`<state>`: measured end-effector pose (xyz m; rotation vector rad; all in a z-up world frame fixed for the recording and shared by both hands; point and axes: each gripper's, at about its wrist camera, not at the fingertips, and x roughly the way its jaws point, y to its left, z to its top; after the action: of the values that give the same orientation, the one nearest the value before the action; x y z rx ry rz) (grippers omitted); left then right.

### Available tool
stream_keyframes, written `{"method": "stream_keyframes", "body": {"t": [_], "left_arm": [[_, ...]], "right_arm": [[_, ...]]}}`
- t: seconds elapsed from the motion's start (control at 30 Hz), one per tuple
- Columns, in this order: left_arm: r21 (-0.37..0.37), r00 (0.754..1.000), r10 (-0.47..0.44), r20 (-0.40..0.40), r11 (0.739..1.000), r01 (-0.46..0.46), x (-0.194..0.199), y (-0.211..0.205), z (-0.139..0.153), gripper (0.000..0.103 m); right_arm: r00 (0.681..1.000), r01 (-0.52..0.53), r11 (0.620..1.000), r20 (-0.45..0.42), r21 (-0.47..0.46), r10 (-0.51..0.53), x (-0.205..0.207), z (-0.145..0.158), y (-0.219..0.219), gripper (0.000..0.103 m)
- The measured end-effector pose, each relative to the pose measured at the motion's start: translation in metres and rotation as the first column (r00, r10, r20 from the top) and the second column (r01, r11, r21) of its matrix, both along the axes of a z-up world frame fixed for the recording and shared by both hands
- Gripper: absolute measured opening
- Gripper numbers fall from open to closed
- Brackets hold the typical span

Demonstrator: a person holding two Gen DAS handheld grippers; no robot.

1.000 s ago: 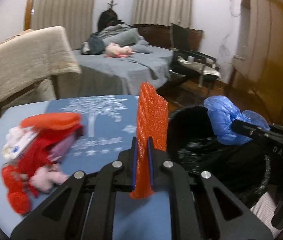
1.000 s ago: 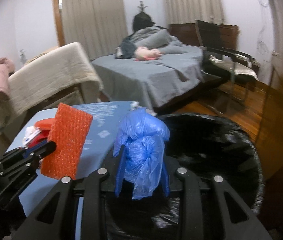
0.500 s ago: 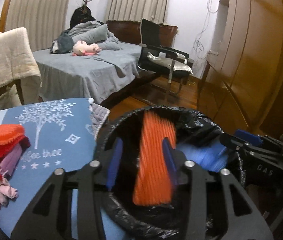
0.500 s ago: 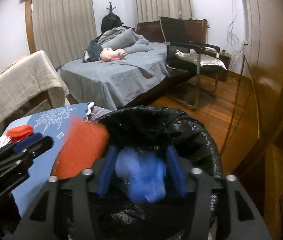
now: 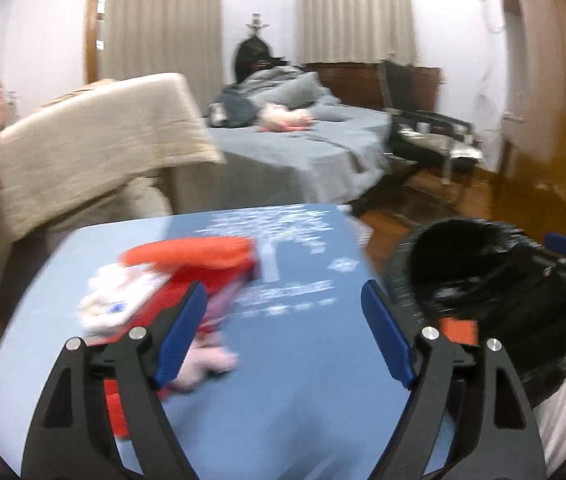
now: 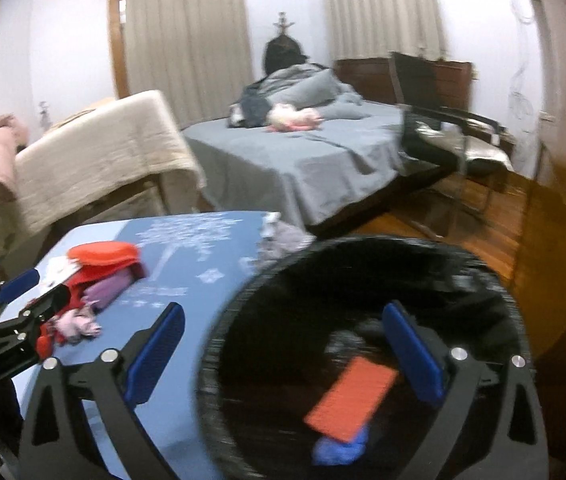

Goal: Collect trash
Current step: 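Carry the orange net and blue bag to the bin and release both, then grasp the red mesh bag with the left tool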

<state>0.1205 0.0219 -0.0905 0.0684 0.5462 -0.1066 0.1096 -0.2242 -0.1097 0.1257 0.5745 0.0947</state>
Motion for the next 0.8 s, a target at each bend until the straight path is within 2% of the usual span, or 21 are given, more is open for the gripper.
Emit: {"method": "stream_keyframes", "body": {"t": [0.23, 0.43, 0.7, 0.8], "left_arm": [[0.054, 0.981, 0.191, -0.034, 0.981, -0.189, -0.012, 0.081, -0.014, 0.078], [0.043, 0.953, 0.282, -0.107, 0.959, -0.279, -0.011, 0.127, -0.039, 0.076], [0.009, 0.947, 0.26, -0.188, 0.965, -0.263, -0.003, 0.136, -0.062, 0.062], [-0.002, 0.949, 0.235, -0.209, 0.97, -0.241, -0.002, 0.132, -0.068, 0.052]], "right_arm": [[0.989, -0.15, 0.989, -0.003, 0.007, 0.15, 0.013, -0.007, 0.068, 0.097], [0.975, -0.223, 0.975, -0.019, 0.009, 0.223, 0.017, -0.02, 0.11, 0.097], [0.962, -0.268, 0.963, -0.049, -0.016, 0.267, 0.022, -0.033, 0.138, 0.097], [0.96, -0.275, 0.961, -0.055, -0.025, 0.273, 0.023, -0.035, 0.143, 0.097]]}}
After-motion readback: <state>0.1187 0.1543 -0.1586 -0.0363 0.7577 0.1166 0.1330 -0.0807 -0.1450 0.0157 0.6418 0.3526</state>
